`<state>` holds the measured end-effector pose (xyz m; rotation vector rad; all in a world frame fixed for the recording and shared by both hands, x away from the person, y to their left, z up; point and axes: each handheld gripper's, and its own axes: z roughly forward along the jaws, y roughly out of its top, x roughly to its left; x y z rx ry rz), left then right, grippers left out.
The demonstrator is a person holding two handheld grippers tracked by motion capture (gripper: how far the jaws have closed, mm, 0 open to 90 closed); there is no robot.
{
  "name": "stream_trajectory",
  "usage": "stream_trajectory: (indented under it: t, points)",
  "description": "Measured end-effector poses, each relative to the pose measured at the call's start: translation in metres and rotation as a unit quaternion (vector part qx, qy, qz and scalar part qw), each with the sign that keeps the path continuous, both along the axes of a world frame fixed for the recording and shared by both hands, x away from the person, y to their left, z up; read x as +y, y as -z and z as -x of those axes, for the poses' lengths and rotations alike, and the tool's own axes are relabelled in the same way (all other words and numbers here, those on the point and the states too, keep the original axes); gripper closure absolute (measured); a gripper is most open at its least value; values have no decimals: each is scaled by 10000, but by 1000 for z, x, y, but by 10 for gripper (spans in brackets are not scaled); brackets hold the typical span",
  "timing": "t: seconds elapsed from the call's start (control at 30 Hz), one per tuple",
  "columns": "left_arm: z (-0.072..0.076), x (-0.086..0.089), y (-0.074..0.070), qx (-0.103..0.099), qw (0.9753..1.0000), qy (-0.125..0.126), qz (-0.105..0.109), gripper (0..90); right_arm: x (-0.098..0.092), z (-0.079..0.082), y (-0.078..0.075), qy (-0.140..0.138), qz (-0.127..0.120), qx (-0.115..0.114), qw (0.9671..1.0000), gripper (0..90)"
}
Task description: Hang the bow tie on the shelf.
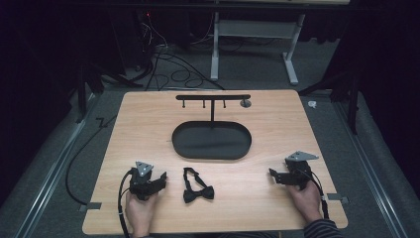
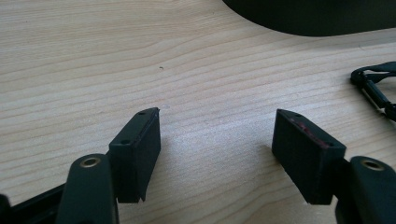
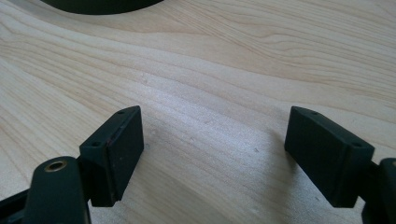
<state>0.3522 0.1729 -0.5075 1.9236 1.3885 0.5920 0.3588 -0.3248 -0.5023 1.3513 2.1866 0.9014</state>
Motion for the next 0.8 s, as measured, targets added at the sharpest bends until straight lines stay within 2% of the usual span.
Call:
stream_trajectory:
  t: [0.8]
  points:
    - [0,-1,0,3,10000,-12,-30,332,1,1,0,-62,0,17,10000,206]
